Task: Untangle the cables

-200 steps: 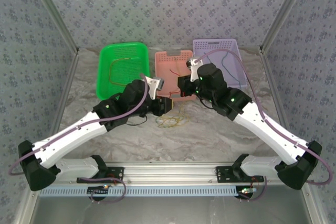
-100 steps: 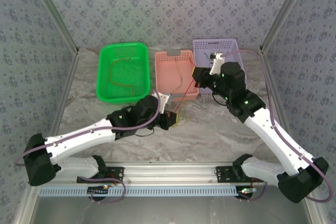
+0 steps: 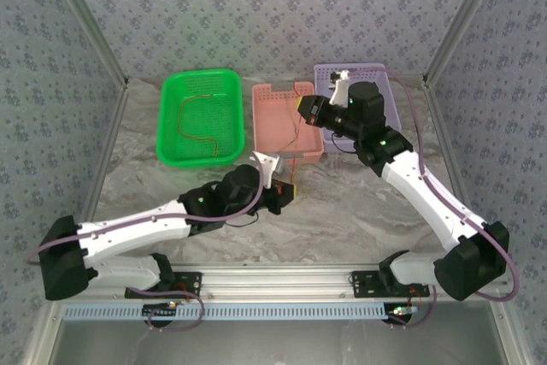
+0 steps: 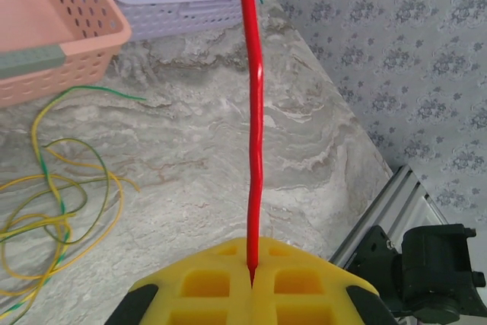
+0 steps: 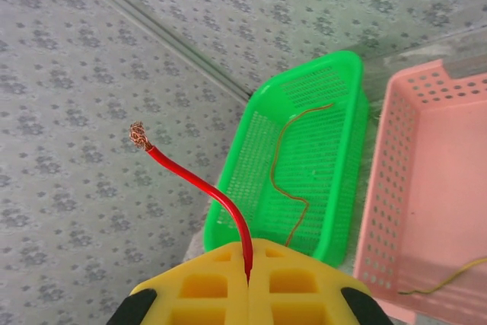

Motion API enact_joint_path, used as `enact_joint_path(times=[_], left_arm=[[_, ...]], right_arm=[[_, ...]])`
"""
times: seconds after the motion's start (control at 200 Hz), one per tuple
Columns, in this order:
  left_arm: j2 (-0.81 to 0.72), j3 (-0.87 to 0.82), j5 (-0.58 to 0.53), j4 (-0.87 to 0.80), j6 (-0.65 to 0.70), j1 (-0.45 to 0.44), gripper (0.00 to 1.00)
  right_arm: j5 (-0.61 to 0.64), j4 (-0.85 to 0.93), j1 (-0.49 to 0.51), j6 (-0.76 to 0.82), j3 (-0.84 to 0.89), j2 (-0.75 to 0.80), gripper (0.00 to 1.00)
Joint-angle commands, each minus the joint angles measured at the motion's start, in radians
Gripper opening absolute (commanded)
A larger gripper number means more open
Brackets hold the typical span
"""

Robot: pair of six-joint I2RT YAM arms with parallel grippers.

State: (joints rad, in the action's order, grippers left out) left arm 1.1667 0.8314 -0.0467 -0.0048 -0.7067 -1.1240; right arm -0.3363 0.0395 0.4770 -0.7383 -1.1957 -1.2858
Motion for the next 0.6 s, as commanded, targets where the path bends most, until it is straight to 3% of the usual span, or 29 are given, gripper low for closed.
enact_joint_path(times=[0.0,0.31,0.345,0.395,0.43,0.49,0.6], left_arm=[[-0.081,-0.021,-0.002,-0.077,0.027,-0.02,0.0],[-0.084,-0.022,-0.009,-0.115,0.026,-0.019,0.0],[-0.09,-0.018,-0.021,-0.131,0.027,-0.019,0.1],[-0.109,-0.009,-0.042,-0.164,0.033,-0.019,0.33],[-0.127,-0.001,-0.059,-0.191,0.04,-0.018,0.41],[-0.172,0.016,-0.098,-0.25,0.055,-0.016,0.51],[-0.271,0.071,-0.168,-0.395,0.089,-0.002,0.6]], right_arm=[[-0.014,-0.165,-0.01,-0.056,-0.005,0.016,0.0],[-0.033,-0.276,0.002,-0.179,0.012,-0.06,0.0],[-0.031,-0.27,0.01,-0.174,-0.012,-0.065,0.0],[-0.03,-0.256,0.024,-0.158,-0.029,-0.068,0.0],[-0.03,-0.235,0.033,-0.137,-0.037,-0.069,0.0],[-0.027,-0.191,0.059,-0.09,-0.053,-0.068,0.0],[-0.039,-0.11,0.09,-0.011,-0.081,-0.079,0.0]])
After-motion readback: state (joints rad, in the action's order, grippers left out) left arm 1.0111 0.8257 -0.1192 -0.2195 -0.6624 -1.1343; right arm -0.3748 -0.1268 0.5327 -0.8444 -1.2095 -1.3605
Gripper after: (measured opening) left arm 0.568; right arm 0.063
